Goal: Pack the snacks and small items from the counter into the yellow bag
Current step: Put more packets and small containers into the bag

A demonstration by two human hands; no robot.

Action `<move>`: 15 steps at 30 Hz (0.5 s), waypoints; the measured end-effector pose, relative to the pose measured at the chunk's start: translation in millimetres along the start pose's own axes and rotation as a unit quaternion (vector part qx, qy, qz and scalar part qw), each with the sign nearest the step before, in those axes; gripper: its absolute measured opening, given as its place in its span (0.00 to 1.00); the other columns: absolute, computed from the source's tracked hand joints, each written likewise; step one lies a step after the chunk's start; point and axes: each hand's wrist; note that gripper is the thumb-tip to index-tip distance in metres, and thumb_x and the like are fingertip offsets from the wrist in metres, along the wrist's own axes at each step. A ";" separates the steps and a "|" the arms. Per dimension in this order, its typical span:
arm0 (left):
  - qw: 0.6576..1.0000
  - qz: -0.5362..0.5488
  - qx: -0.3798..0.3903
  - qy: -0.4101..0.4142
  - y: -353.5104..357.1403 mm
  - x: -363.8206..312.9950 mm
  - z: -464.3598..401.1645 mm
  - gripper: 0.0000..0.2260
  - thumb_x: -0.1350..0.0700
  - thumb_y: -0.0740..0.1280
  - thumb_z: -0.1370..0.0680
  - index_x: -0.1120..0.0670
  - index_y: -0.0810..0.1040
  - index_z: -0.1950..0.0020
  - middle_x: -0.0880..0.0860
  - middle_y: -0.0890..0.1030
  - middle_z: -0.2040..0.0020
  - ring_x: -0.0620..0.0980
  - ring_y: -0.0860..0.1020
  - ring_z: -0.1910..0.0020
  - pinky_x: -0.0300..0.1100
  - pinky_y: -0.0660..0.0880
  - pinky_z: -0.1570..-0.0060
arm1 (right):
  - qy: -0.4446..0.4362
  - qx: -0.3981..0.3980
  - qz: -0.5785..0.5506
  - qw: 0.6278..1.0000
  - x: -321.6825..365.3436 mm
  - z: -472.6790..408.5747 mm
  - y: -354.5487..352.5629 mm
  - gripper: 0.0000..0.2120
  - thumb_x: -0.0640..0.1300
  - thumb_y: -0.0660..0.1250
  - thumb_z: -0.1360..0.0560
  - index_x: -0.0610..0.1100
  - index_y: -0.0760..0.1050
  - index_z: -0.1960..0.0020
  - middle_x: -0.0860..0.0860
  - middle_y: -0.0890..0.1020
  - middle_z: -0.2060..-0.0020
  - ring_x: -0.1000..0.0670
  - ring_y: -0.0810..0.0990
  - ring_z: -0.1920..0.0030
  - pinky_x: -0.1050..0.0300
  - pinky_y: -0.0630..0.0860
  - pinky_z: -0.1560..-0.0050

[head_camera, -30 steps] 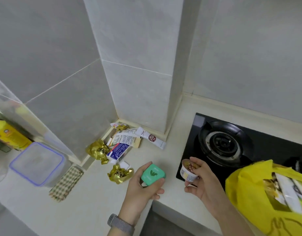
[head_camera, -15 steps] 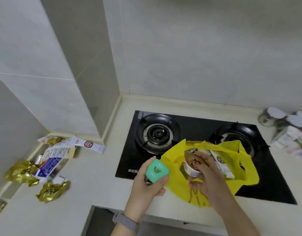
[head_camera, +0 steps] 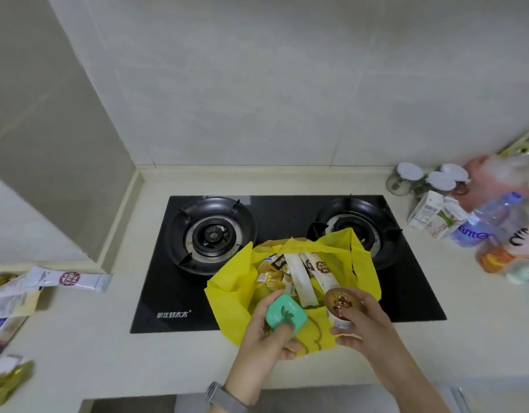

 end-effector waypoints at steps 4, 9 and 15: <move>0.998 -0.015 -0.033 -0.049 -9.7 -0.2 -24.5 0.18 0.62 0.64 0.23 0.48 0.68 0.37 0.53 0.77 0.50 0.47 0.79 0.72 0.39 0.76 0.70 | 0.008 -0.006 0.019 1.000 -10.3 -15.1 6.1 0.17 0.32 0.62 0.24 0.49 0.74 0.41 0.36 0.76 0.46 0.44 0.78 0.62 0.52 0.78 0.63; 0.997 -0.038 -0.036 -0.064 -28.6 -12.1 -51.1 0.16 0.61 0.64 0.24 0.51 0.67 0.39 0.54 0.77 0.54 0.44 0.76 0.74 0.38 0.74 0.72 | 0.025 -0.007 0.013 1.000 -12.6 -41.3 22.6 0.16 0.35 0.63 0.23 0.54 0.74 0.43 0.39 0.78 0.47 0.43 0.80 0.59 0.50 0.81 0.59; 0.995 -0.074 0.003 -0.062 -47.3 -20.2 -71.1 0.16 0.62 0.62 0.23 0.50 0.68 0.37 0.54 0.77 0.55 0.43 0.74 0.76 0.37 0.73 0.72 | 0.034 -0.020 0.072 0.997 -20.3 -74.4 51.1 0.17 0.38 0.63 0.23 0.50 0.69 0.36 0.43 0.78 0.48 0.45 0.80 0.60 0.52 0.82 0.60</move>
Point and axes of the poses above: each hand's wrist, its own z-axis away from the middle knuckle, its own y-axis out of the palm, x = y × z
